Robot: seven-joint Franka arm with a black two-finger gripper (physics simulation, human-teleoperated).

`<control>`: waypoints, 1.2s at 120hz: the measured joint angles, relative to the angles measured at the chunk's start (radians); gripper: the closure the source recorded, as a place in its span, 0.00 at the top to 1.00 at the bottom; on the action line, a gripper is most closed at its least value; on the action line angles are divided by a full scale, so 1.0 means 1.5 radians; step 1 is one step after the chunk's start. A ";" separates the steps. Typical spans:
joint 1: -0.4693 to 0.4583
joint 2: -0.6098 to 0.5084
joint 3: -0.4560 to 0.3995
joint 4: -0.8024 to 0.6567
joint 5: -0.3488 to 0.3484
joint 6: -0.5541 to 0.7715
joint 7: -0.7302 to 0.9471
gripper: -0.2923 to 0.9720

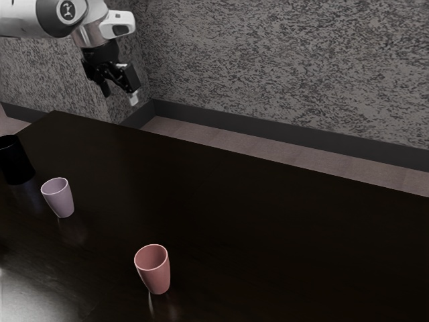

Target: Place the left cup onto the right cup

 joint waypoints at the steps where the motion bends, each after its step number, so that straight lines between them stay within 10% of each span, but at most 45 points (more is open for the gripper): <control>1: 0.000 0.000 0.000 0.000 0.000 -0.001 0.000 0.77; 49: -0.055 -0.060 0.041 -0.127 0.000 -0.012 0.013 0.77; 78: 0.049 -0.093 0.078 -0.262 0.043 0.050 0.024 0.77; 144: 0.135 0.166 0.112 -0.244 0.047 0.260 0.108 0.77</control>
